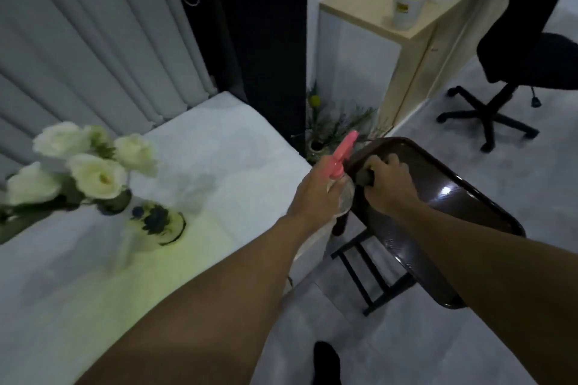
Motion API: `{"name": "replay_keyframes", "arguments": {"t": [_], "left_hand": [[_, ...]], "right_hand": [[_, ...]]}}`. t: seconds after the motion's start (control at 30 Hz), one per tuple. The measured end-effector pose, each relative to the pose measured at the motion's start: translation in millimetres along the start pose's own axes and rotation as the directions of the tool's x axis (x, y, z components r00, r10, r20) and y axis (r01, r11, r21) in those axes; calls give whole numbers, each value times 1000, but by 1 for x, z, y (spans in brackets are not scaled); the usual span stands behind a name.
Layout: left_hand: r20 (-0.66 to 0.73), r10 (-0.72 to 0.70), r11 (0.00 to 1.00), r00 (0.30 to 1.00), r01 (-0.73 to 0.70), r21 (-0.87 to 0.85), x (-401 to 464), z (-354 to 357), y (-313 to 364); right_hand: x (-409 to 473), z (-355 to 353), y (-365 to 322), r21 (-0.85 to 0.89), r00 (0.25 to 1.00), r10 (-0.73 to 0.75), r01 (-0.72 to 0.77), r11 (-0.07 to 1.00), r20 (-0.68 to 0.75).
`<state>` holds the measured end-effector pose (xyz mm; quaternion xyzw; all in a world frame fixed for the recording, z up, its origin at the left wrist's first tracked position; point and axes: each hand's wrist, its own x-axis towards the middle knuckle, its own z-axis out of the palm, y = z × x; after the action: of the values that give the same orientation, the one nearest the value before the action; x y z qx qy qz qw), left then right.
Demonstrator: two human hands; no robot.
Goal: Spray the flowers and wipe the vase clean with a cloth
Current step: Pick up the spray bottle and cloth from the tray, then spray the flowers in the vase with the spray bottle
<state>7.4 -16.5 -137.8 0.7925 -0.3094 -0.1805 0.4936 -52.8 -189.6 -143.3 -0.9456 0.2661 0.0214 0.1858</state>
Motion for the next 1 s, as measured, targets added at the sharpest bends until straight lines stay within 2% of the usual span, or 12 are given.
{"name": "replay_keyframes", "arguments": {"t": [0.1, 0.2, 0.3, 0.4, 0.5, 0.6, 0.67, 0.73, 0.8, 0.9, 1.0], "left_hand": [[-109, 26, 998, 994, -19, 62, -46, -55, -13], [-200, -36, 990, 979, 62, 125, -100, -106, -32], [-244, -41, 984, 969, 81, 157, -150, -143, -47], [-307, -72, 966, 949, 143, 216, -205, -180, -63], [-468, -204, 946, 860, 296, 132, -254, -202, -94], [-521, -237, 926, 820, 353, 134, -276, -203, -104], [-580, -262, 924, 771, 373, 78, -283, -206, -105], [-606, -282, 920, 744, 388, 48, -283, -209, -108], [-614, -362, 897, 701, 441, -24, -278, -210, -110], [-607, -475, 848, 637, 515, -122, -262, -215, -109], [-606, -498, 854, 620, 472, -219, -247, -217, -105]], "right_hand": [[-5, 15, -63, -11, 988, -154, 154, 988, 30], [-19, 37, -128, 15, 951, -304, 304, 953, 54], [-30, 61, -180, 58, 924, -376, 373, 926, 69], [-44, 95, -236, 116, 865, -468, 454, 883, 179], [-59, 134, -277, 133, 773, -570, 557, 820, 277], [-62, 156, -276, 54, 740, -545, 573, 818, 395], [-62, 161, -279, -55, 710, -458, 570, 820, 536], [-63, 152, -290, -171, 712, -364, 559, 811, 600], [-65, 140, -300, -183, 756, -386, 546, 818, 529], [-63, 120, -321, 138, 755, -578, 566, 813, 310], [-61, 106, -345, 368, 741, -624, 524, 768, 248]]}}
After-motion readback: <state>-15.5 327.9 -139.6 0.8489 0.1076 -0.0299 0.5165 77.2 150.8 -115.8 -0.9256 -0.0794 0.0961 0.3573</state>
